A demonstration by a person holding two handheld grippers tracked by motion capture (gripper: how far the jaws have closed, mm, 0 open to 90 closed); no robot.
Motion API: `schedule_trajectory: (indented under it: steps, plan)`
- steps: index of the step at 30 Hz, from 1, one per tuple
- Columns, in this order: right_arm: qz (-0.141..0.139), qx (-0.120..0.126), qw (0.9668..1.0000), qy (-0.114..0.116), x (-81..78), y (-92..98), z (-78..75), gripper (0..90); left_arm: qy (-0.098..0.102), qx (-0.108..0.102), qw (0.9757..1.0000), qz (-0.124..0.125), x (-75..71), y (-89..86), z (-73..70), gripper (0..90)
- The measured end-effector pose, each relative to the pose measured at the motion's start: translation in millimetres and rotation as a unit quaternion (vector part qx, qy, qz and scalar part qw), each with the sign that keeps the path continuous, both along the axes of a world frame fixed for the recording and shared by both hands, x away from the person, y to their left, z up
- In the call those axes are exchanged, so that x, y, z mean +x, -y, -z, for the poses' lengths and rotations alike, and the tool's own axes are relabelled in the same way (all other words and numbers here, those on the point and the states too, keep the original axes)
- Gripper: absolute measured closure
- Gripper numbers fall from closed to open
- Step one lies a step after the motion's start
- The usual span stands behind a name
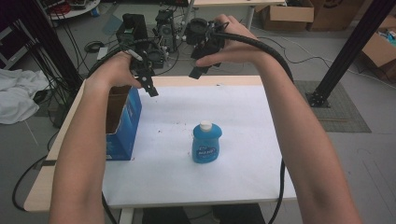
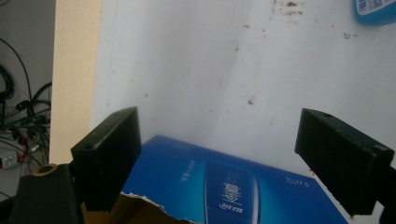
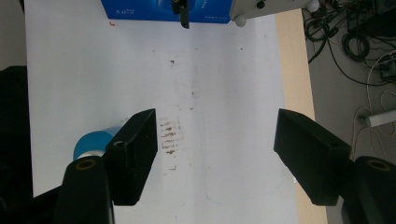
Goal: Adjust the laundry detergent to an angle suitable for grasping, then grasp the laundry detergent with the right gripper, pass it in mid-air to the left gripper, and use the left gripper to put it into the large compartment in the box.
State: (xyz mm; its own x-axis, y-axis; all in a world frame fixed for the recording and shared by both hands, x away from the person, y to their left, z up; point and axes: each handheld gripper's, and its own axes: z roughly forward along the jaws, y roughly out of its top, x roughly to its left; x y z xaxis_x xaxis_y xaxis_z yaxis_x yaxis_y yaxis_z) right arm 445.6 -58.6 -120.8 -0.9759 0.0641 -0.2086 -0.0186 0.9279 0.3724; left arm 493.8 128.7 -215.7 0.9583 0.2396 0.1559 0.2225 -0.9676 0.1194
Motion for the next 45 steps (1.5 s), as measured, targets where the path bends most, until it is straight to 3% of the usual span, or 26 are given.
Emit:
schedule_trajectory:
  steps: [10,14,20,25,27,33,38,45]
  plan:
    - [-0.001,-0.001,1.0000,-0.004,2.8,2.5,3.7,29.4,0.004,-0.017,0.9998,-0.004,-1.8,-1.6,-2.8,15.3]
    - [-0.002,-0.001,1.0000,-0.003,2.1,4.8,3.9,28.6,0.003,-0.006,1.0000,0.001,-3.7,0.1,-3.5,15.3]
    - [-0.002,0.003,1.0000,-0.005,2.4,5.9,4.2,28.2,0.009,-0.012,0.9999,-0.001,-5.8,-0.2,-5.2,15.3]
    - [-0.006,0.002,1.0000,-0.003,-0.7,3.5,9.0,28.2,0.007,-0.003,1.0000,0.001,-9.3,-0.3,-5.1,15.3]
    - [-0.007,0.004,1.0000,-0.002,-0.5,4.5,8.2,28.2,0.011,-0.014,0.9998,-0.003,-10.8,-1.8,-6.6,15.3]
    - [-0.008,0.017,0.9998,-0.003,0.2,10.6,6.1,26.7,0.018,-0.022,0.9996,0.001,-11.3,-1.8,-9.0,15.3]
    - [-0.021,0.059,0.9980,-0.009,-2.7,19.6,4.4,25.8,0.018,-0.022,0.9996,0.001,-14.9,-1.0,-8.7,15.3]
    - [-0.034,0.086,0.9956,-0.012,-8.6,37.8,9.1,23.6,0.017,-0.010,0.9998,0.000,-20.3,2.5,-10.3,15.3]
